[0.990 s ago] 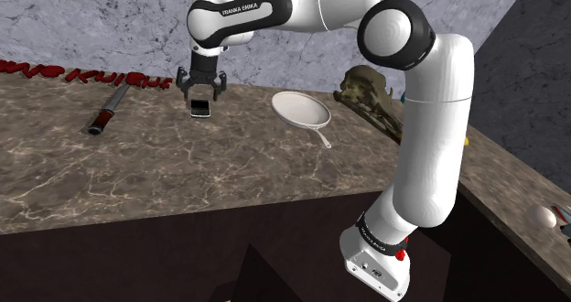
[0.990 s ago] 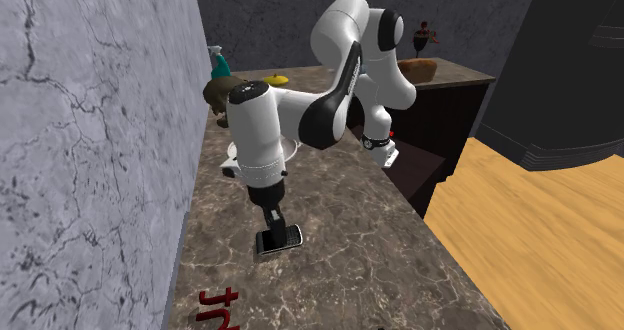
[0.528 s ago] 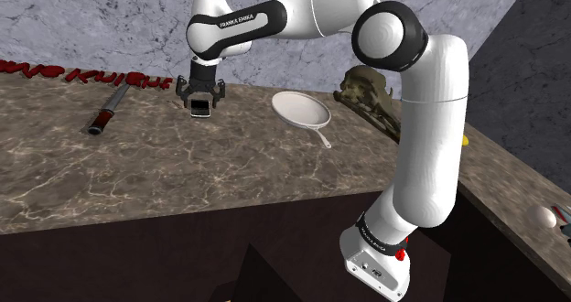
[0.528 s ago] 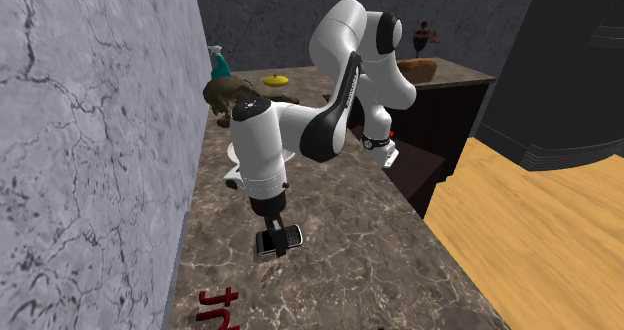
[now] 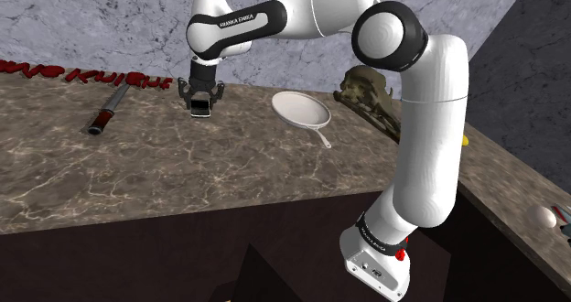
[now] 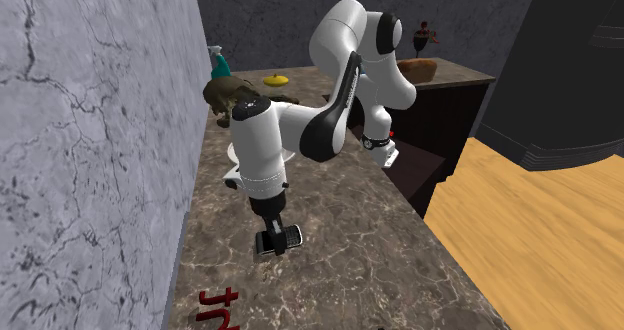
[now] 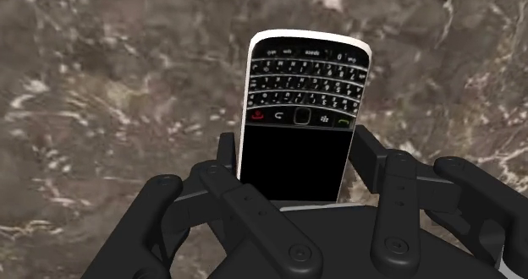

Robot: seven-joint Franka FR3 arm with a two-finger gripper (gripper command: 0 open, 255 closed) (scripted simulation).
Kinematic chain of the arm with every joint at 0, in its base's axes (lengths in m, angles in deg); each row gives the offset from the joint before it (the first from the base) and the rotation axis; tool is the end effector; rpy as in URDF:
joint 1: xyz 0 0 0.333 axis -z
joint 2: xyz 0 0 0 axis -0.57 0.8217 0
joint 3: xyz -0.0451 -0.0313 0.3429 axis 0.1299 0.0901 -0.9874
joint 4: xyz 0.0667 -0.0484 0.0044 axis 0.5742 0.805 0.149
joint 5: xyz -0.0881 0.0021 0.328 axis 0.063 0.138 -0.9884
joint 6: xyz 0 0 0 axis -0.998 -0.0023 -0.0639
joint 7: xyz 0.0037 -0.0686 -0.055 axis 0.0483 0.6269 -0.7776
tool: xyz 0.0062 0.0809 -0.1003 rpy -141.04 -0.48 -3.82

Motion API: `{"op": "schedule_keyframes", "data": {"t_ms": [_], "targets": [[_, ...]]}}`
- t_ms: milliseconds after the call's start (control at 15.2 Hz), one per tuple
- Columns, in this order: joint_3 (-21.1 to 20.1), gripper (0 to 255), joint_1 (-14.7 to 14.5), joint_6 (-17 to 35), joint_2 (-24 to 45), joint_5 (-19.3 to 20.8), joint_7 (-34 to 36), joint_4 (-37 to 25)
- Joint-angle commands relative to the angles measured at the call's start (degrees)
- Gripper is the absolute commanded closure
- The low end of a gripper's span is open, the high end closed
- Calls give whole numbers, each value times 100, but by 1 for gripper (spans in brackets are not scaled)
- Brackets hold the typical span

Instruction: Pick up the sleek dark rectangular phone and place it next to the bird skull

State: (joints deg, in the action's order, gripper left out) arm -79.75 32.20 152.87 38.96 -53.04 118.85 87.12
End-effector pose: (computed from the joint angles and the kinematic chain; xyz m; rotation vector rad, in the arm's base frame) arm 0.6461 0.1170 0.3651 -3.0192 0.6063 0.0207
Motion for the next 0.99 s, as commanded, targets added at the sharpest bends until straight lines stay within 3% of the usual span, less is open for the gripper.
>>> {"op": "schedule_keyframes", "data": {"t_ms": [0,396,924], "targets": [[-1,255,-1,0,8,-1,-1,1],[-2,255,-1,3,2,-2,0,11],[-23,255,10,-498,-239,-35,2,-251]]}}
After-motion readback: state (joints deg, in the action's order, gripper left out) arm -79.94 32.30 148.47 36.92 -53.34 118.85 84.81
